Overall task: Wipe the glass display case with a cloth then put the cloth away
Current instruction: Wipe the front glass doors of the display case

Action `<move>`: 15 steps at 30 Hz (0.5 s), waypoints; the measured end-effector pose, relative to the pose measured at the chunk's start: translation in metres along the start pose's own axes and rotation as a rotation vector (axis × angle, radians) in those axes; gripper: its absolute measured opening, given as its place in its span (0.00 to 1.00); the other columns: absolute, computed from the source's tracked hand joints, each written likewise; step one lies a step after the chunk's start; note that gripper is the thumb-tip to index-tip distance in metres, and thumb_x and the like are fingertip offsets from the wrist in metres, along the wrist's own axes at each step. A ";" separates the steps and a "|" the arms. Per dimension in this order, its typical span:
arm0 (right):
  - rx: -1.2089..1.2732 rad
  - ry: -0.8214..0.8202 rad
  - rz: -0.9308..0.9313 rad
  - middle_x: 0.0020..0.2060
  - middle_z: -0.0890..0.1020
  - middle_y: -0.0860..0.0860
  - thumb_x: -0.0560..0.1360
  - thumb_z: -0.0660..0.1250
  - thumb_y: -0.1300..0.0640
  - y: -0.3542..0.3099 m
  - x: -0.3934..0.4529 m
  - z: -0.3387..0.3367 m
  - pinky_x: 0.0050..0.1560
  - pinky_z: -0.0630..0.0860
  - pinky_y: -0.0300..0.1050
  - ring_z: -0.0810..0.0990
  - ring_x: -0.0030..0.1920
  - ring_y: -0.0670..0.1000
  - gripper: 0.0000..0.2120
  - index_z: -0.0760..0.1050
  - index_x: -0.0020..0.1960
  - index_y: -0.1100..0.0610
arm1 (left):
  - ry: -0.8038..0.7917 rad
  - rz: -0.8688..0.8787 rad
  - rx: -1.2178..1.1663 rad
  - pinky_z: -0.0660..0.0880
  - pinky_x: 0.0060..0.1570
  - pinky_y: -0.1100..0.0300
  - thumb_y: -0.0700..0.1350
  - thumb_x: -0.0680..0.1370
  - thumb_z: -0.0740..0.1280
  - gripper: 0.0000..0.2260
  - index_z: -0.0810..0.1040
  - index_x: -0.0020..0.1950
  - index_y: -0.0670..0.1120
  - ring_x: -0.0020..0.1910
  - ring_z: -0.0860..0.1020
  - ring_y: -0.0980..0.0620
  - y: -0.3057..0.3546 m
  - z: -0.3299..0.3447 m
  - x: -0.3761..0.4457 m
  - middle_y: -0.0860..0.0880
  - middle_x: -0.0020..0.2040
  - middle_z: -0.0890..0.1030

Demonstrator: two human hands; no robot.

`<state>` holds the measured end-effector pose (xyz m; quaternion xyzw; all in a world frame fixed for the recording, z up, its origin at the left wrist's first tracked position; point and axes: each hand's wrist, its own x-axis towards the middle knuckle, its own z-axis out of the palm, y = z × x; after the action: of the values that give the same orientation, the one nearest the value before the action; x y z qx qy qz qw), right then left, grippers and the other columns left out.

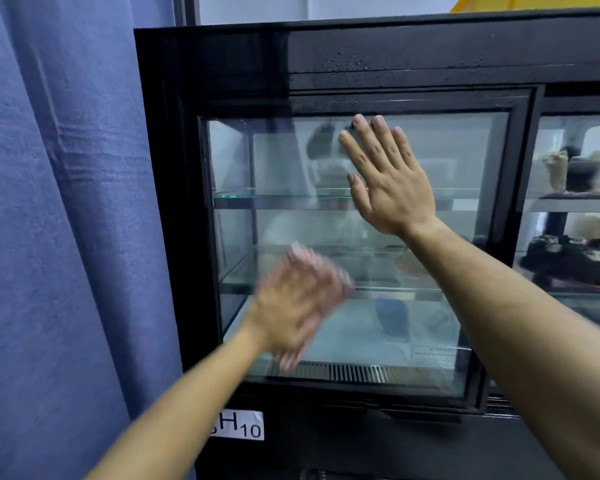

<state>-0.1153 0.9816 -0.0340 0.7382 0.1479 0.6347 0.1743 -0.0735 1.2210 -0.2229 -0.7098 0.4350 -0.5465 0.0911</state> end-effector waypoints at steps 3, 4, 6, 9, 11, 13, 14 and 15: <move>0.001 0.010 -0.004 0.84 0.54 0.57 0.87 0.50 0.49 0.002 -0.004 0.000 0.83 0.50 0.60 0.50 0.84 0.60 0.29 0.51 0.85 0.55 | -0.201 0.376 0.072 0.44 0.83 0.45 0.59 0.82 0.64 0.31 0.60 0.84 0.56 0.84 0.56 0.47 0.058 0.034 -0.092 0.52 0.85 0.58; -0.004 0.018 -0.006 0.84 0.54 0.57 0.87 0.51 0.49 0.002 -0.004 0.001 0.83 0.51 0.59 0.50 0.84 0.60 0.29 0.51 0.85 0.55 | -0.214 0.413 0.088 0.44 0.83 0.46 0.59 0.81 0.64 0.32 0.60 0.84 0.56 0.84 0.57 0.48 0.059 0.038 -0.100 0.53 0.85 0.58; -0.010 0.025 -0.007 0.84 0.54 0.57 0.87 0.51 0.49 0.002 -0.004 0.001 0.83 0.51 0.59 0.50 0.84 0.60 0.29 0.52 0.85 0.55 | -0.214 0.523 0.084 0.44 0.83 0.47 0.58 0.82 0.64 0.32 0.60 0.84 0.55 0.84 0.56 0.48 0.043 0.036 -0.086 0.52 0.85 0.58; 0.005 0.046 0.004 0.84 0.56 0.56 0.87 0.51 0.49 0.002 -0.004 0.001 0.83 0.51 0.59 0.51 0.84 0.59 0.28 0.54 0.85 0.55 | -0.169 0.538 0.062 0.43 0.83 0.44 0.57 0.83 0.64 0.30 0.61 0.84 0.55 0.84 0.54 0.47 -0.013 0.005 -0.027 0.51 0.85 0.59; 0.015 0.055 0.004 0.84 0.56 0.56 0.87 0.51 0.49 0.002 -0.004 0.001 0.83 0.50 0.59 0.52 0.84 0.59 0.28 0.55 0.85 0.55 | -0.043 0.344 0.028 0.47 0.82 0.40 0.56 0.84 0.63 0.28 0.63 0.83 0.54 0.84 0.55 0.43 -0.070 -0.024 0.033 0.48 0.84 0.61; 0.022 0.068 0.051 0.84 0.56 0.57 0.86 0.53 0.49 0.001 -0.005 0.002 0.84 0.49 0.58 0.52 0.84 0.60 0.29 0.55 0.85 0.56 | 0.038 0.134 0.062 0.51 0.80 0.35 0.56 0.85 0.58 0.27 0.62 0.84 0.51 0.83 0.54 0.39 -0.123 -0.057 0.092 0.42 0.83 0.61; 0.031 0.079 0.100 0.84 0.56 0.58 0.86 0.53 0.49 0.000 -0.005 0.003 0.84 0.48 0.58 0.53 0.84 0.60 0.29 0.55 0.85 0.57 | 0.068 0.040 0.090 0.52 0.79 0.34 0.56 0.86 0.56 0.27 0.61 0.84 0.50 0.83 0.54 0.38 -0.144 -0.070 0.117 0.40 0.83 0.60; 0.041 0.092 0.148 0.84 0.56 0.58 0.86 0.54 0.49 0.000 -0.006 0.003 0.84 0.48 0.57 0.53 0.84 0.60 0.30 0.55 0.85 0.58 | 0.107 -0.049 0.117 0.53 0.79 0.33 0.55 0.86 0.54 0.27 0.60 0.84 0.48 0.82 0.54 0.36 -0.159 -0.080 0.137 0.38 0.83 0.60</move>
<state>-0.1129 0.9789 -0.0398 0.7207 0.1137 0.6758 0.1050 -0.0559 1.2468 -0.0006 -0.6832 0.3892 -0.6104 0.0957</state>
